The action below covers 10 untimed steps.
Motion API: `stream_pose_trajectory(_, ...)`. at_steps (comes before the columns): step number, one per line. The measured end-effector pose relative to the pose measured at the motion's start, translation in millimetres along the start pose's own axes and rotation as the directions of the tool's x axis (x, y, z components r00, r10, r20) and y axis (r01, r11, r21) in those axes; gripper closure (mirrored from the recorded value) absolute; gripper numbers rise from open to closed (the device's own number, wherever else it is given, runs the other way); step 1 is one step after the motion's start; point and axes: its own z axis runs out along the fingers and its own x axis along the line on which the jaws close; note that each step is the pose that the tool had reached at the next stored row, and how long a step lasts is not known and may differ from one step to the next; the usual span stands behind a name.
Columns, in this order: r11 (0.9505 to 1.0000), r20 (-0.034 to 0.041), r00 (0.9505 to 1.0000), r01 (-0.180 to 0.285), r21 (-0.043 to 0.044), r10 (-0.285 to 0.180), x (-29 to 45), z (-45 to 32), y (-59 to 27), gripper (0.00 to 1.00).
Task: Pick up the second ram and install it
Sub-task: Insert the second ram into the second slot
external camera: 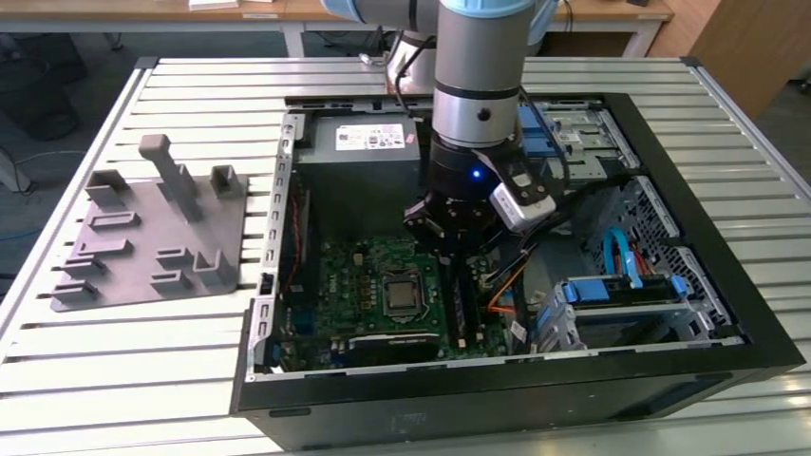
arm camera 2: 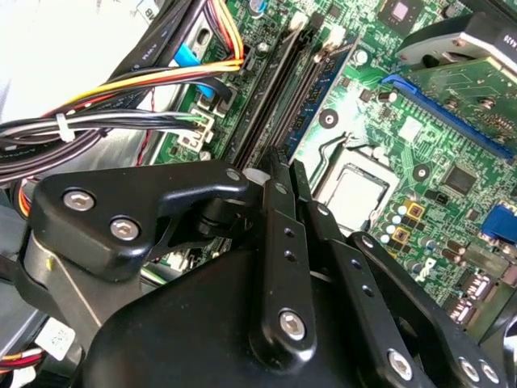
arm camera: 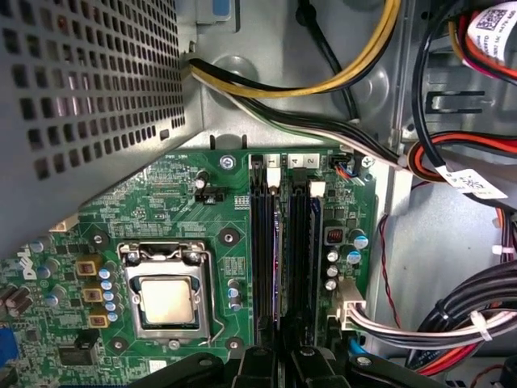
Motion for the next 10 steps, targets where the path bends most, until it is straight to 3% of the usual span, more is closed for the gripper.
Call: stream_pose_trajectory(10,1.0,-0.0002,1.0,-0.001,0.0032,0.001,0.0,1.8,2.9,0.86)
